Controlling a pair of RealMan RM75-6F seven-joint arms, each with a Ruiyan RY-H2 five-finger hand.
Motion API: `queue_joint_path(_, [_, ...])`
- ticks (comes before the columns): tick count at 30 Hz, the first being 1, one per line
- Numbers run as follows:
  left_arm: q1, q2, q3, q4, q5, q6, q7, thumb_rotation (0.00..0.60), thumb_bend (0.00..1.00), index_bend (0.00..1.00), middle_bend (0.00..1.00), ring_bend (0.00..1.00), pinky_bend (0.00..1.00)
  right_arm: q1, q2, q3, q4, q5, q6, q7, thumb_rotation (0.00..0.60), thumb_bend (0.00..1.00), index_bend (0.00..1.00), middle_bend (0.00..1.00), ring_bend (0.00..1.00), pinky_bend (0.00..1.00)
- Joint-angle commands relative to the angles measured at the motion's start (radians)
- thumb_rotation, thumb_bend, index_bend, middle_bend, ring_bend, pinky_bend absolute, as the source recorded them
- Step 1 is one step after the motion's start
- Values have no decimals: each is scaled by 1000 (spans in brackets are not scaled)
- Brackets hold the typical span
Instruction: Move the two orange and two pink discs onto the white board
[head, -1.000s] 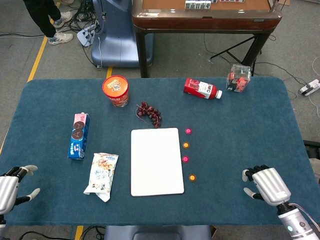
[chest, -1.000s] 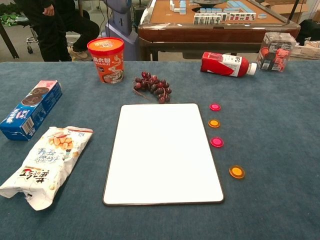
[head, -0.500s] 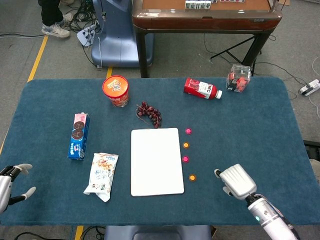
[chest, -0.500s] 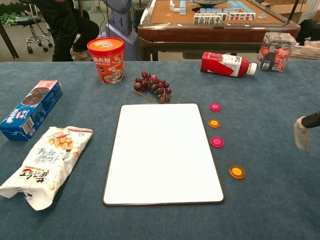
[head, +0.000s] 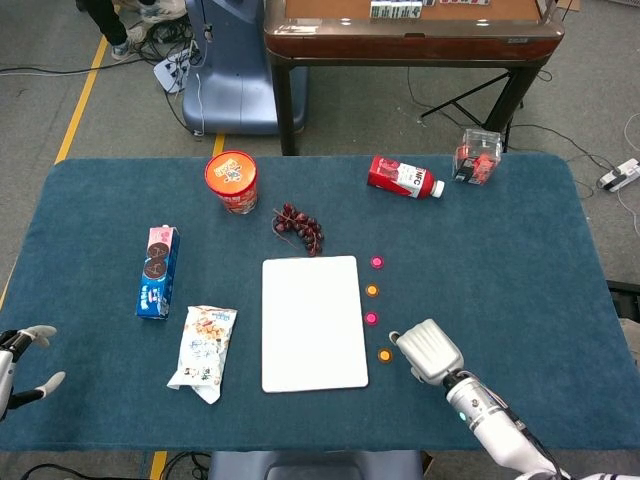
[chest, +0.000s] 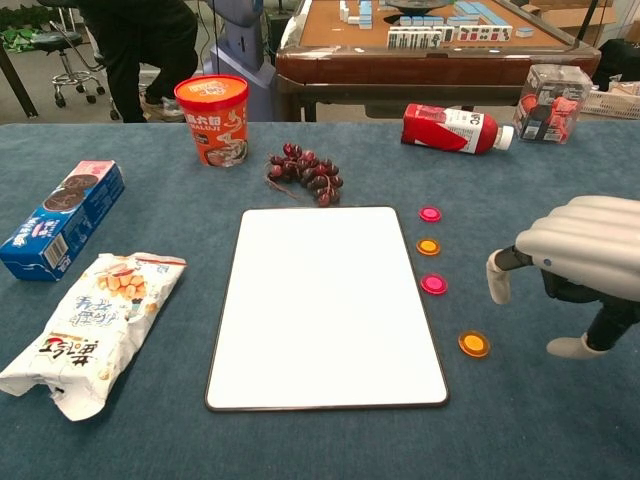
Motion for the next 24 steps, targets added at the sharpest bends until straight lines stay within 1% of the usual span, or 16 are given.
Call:
queue_joint_path(1, [0,-1,-1,1,-1,-1,0,600,73,418,469,376,561,35,-36,5,13,56,-1,-38,600,188,371,1000,1000,1000])
queue_joint_path(7, [0,0,-1,2,-1,0,-5,600,72,418,469,376,561,74,-76,-5,46,122,9,-60,600,213,371,1000,1000,1000])
queue_joint_path(11, [0,1,-2,3,-2,0,-7,600,73,418,469,376,561,93,-97,-14,68,147,15,-61,600,227,371,1000,1000,1000])
queue_joint_path(24, [2,5,-4,1,-3,4,-12,600,73,423,469,376,562,131,-134,-52,112,161,30,-31,600,232,371,1000,1000,1000])
